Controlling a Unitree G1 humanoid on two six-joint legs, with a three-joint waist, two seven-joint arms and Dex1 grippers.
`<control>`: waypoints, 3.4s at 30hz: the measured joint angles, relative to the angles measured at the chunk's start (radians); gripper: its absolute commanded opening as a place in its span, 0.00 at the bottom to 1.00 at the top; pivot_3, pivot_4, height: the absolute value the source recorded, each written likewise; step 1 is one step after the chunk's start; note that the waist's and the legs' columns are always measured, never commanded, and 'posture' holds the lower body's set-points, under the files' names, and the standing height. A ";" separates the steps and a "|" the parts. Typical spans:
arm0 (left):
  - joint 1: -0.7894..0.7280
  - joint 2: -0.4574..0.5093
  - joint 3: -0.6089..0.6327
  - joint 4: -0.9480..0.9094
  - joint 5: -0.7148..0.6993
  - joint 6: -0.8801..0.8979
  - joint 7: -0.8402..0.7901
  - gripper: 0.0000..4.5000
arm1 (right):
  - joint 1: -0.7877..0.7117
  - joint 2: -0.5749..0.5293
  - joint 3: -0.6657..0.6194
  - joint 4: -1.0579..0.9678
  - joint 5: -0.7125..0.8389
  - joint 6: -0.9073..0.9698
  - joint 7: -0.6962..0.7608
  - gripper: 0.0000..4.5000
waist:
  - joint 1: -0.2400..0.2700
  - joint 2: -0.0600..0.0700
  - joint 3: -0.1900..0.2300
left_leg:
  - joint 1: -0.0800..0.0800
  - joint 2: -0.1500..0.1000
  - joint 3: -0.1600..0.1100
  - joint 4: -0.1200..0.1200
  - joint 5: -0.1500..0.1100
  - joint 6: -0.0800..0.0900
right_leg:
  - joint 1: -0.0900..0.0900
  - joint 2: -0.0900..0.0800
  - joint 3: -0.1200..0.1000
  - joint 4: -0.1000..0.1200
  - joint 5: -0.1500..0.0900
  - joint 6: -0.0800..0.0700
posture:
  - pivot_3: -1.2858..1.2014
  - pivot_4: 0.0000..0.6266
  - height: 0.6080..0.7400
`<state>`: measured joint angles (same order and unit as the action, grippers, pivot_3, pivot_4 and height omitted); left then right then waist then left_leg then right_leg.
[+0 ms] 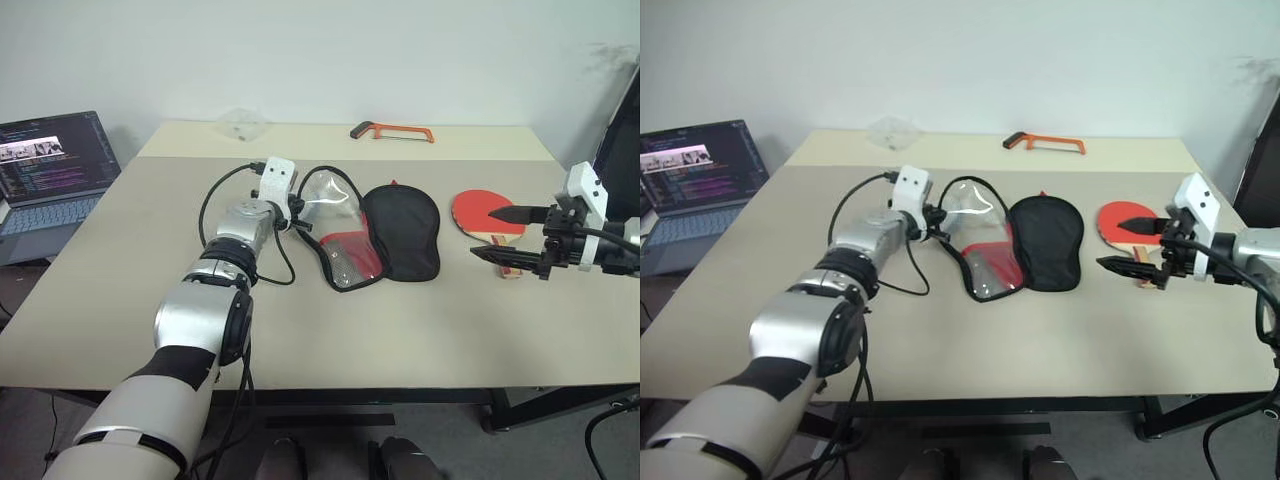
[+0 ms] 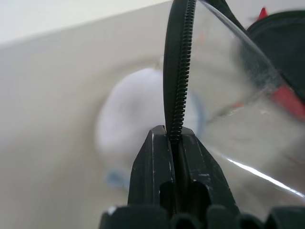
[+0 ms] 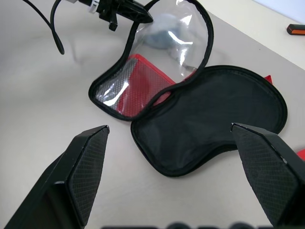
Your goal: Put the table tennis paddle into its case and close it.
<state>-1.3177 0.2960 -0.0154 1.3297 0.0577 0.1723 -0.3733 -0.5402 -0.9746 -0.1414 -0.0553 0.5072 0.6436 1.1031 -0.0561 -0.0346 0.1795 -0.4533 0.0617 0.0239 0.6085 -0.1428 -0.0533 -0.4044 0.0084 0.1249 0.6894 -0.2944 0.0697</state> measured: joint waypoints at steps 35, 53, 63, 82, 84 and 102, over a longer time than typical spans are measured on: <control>-0.049 -0.076 -0.185 0.058 0.370 -0.178 0.353 0.09 | 0.005 0.048 0.000 0.012 -0.023 -0.020 -0.084 1.00 | 0.000 0.000 0.000 | 0.000 0.000 0.000 0.000 0.000 0.000 | 0.000 0.000 0.000 0.000 0.000 0.000 | 0.52 0.24 1.00; 0.012 0.009 0.044 0.031 0.135 -0.064 0.096 0.80 | 0.003 0.060 0.007 0.023 -0.026 -0.025 -0.088 1.00 | -0.001 0.000 0.000 | 0.000 0.000 0.000 0.000 0.000 0.000 | 0.000 0.000 0.000 0.001 0.000 0.000 | 0.52 0.24 1.00; 0.210 0.054 0.138 -0.300 -0.057 0.245 -0.125 0.80 | 0.002 0.062 0.008 0.029 -0.035 -0.026 -0.085 1.00 | -0.002 0.000 0.000 | 0.001 0.000 -0.001 0.001 0.000 0.000 | 0.000 0.000 -0.001 0.005 0.003 -0.005 | 0.52 0.24 1.00; 0.526 0.040 0.206 -0.990 -0.342 0.923 -0.138 0.80 | 0.007 0.114 0.048 0.010 -0.053 0.000 -0.119 1.00 | -0.001 0.000 0.000 | 0.001 0.000 -0.004 0.004 0.001 0.000 | 0.001 0.000 -0.002 0.008 0.003 -0.005 | 0.52 0.24 1.00; 0.546 0.032 0.207 -1.016 -0.358 0.942 -0.137 0.80 | 0.013 0.113 0.046 0.000 -0.053 0.001 -0.120 1.00 | -0.001 0.000 0.000 | 0.001 0.000 -0.004 0.004 0.001 0.000 | 0.001 0.000 -0.002 0.008 0.003 -0.005 | 0.52 0.24 1.00; 0.473 -0.143 0.215 -0.884 -0.380 0.829 -0.051 0.72 | 0.016 0.113 0.044 -0.009 -0.053 0.003 -0.126 1.00 | 0.018 0.000 0.000 | 0.003 -0.002 -0.010 0.005 0.002 0.000 | 0.009 0.000 -0.007 0.001 0.001 0.000 | 0.52 0.24 1.00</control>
<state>-0.8447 0.1529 0.1994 0.4453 -0.3219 1.0009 -0.4242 -0.5247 -0.8612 -0.0975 -0.0639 0.4543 0.6470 0.9768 -0.0380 -0.0342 0.1792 -0.4507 0.0601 0.0142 0.6134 -0.1412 -0.0528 -0.3956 0.0081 0.1182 0.6903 -0.2933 0.0696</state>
